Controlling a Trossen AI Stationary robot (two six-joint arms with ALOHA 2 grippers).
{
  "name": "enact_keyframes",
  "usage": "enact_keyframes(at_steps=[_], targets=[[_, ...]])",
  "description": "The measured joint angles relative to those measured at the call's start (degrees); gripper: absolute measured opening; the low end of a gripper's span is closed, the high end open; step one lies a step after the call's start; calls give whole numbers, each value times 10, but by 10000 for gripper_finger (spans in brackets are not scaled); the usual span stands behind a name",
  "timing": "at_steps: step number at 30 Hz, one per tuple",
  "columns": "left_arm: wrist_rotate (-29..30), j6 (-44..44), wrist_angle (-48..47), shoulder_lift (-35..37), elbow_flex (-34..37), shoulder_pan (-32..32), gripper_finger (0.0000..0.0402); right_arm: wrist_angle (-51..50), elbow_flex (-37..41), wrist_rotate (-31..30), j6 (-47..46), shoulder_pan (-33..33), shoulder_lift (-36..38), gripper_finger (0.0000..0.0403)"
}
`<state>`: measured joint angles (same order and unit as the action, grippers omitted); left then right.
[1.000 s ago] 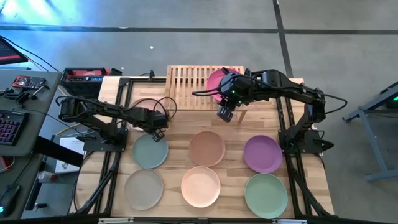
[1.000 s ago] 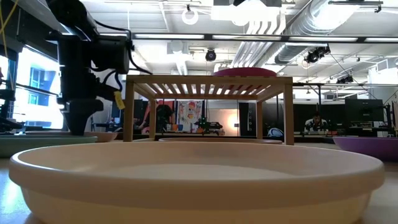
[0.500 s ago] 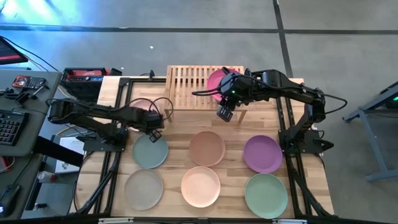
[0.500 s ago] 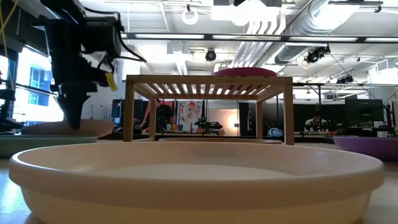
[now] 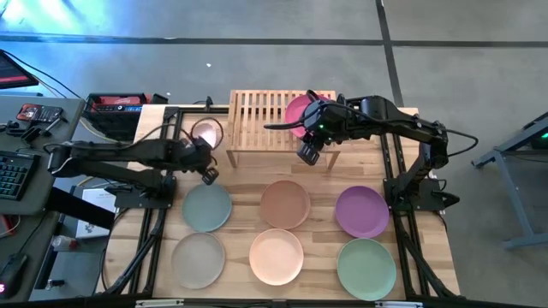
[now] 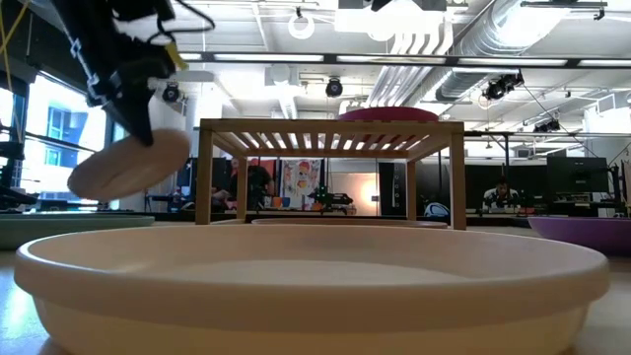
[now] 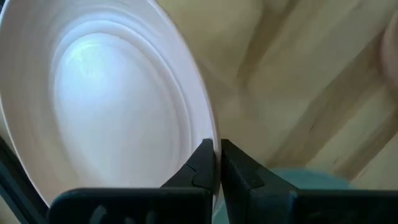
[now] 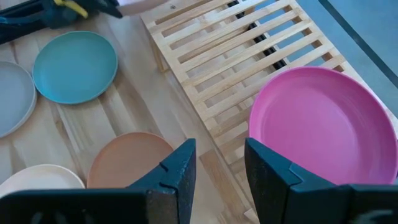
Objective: Place and stack plates onto a shelf
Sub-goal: Stack the orange plate on top of the pink plate on the shelf
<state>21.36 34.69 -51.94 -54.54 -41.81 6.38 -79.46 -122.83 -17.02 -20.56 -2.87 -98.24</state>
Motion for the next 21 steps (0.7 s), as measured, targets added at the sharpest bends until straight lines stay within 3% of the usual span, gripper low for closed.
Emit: enact_keyframes(at_steps=[7,21], targets=[[30,-29,-13,18,-55,9,3,0,0,0,0,0,0,112],[47,-274,-13,14,-163,9,3,73,0,-85,-4,0,0,112]])
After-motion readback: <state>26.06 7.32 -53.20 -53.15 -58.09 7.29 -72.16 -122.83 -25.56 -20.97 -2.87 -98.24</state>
